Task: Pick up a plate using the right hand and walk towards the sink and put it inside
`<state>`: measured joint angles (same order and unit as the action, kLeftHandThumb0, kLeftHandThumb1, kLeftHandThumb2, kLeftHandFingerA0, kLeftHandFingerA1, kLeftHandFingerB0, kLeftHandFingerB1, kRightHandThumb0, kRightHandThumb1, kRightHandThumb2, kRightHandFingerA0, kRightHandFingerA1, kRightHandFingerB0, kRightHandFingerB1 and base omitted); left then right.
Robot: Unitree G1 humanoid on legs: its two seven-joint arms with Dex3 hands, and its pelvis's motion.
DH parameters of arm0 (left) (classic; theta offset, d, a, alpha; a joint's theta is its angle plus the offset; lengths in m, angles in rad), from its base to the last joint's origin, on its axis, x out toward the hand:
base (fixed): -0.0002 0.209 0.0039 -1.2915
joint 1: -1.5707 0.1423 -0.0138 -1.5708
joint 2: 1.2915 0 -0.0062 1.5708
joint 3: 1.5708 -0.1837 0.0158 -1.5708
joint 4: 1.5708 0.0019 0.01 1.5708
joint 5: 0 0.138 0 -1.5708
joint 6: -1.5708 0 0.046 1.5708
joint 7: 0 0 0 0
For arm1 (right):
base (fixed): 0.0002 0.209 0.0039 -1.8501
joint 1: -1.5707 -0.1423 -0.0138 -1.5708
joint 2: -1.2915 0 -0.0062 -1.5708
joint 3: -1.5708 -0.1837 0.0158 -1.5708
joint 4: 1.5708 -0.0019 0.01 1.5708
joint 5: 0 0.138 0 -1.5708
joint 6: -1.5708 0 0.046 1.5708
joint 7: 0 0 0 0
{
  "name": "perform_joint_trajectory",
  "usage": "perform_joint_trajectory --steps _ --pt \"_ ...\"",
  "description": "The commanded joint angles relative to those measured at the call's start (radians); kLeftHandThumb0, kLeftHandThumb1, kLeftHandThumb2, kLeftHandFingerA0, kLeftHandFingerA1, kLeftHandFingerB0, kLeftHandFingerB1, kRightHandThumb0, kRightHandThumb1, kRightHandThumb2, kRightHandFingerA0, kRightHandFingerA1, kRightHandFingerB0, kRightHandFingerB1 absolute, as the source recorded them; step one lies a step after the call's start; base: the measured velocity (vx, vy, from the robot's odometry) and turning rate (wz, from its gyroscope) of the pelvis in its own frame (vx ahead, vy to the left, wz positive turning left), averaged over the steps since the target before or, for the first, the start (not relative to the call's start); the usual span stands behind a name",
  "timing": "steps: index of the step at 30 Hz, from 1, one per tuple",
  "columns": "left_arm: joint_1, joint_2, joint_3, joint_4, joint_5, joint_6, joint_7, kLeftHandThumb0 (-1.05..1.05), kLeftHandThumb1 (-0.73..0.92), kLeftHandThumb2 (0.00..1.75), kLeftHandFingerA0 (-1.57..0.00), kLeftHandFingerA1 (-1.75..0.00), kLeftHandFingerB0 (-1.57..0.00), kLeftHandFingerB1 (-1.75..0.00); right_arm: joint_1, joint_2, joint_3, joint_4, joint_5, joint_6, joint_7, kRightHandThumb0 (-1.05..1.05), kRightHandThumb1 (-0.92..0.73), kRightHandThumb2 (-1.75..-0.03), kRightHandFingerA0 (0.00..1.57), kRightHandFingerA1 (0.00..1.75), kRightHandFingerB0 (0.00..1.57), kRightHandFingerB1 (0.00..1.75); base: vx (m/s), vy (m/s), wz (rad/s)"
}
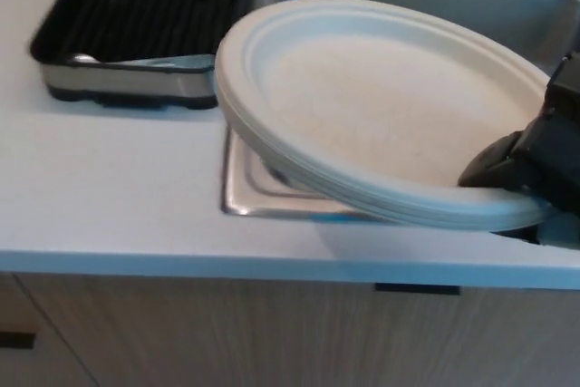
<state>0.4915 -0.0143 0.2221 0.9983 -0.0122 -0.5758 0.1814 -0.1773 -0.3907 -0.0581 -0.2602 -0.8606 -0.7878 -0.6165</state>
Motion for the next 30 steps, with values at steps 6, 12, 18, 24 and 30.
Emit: perform_joint_trajectory --steps 6,12,18,24,30 --pt "-0.023 0.022 0.008 0.051 -0.004 -0.06 0.006 0.22 0.8 1.64 -1.23 -1.41 -1.06 -1.24 -0.043 0.006 -0.033 0.033 -0.021 -0.033 -0.068 -0.45 -0.63 -1.1 1.02 1.75 0.64 1.75 0.0 0.053 0.05" --pt "-0.003 0.017 -0.003 0.009 0.01 -0.052 0.024 0.23 0.78 1.62 -1.25 -1.42 -1.07 -1.24 -0.042 0.015 -0.023 0.038 0.008 -0.034 -0.045 -0.44 -0.6 -1.17 1.01 1.75 0.63 1.75 0.01 -0.03 0.01" --pt "0.002 0.015 -0.003 0.002 0.0 -0.056 0.015 0.22 0.78 1.63 -1.27 -1.43 -1.08 -1.25 -0.051 0.018 -0.019 0.043 0.009 -0.032 -0.035 -0.44 -0.59 -1.16 1.02 1.75 0.64 1.75 0.02 -0.057 0.01" --pt "-0.016 0.022 0.001 0.039 -0.003 -0.064 0.012 0.24 0.84 1.71 -1.29 -1.46 -1.06 -1.26 -0.049 0.014 -0.027 0.043 0.004 -0.027 -0.033 -0.44 -0.59 -1.17 1.05 1.75 0.66 1.75 0.0 0.0 0.0" --pt "0.01 0.01 -0.005 -0.014 -0.002 -0.049 0.015 0.2 0.81 1.67 -1.31 -1.47 -1.09 -1.27 -0.049 0.004 -0.032 0.043 -0.018 -0.001 -0.016 -0.45 -0.52 -1.26 1.07 1.75 0.66 1.75 0.0 0.0 0.0"
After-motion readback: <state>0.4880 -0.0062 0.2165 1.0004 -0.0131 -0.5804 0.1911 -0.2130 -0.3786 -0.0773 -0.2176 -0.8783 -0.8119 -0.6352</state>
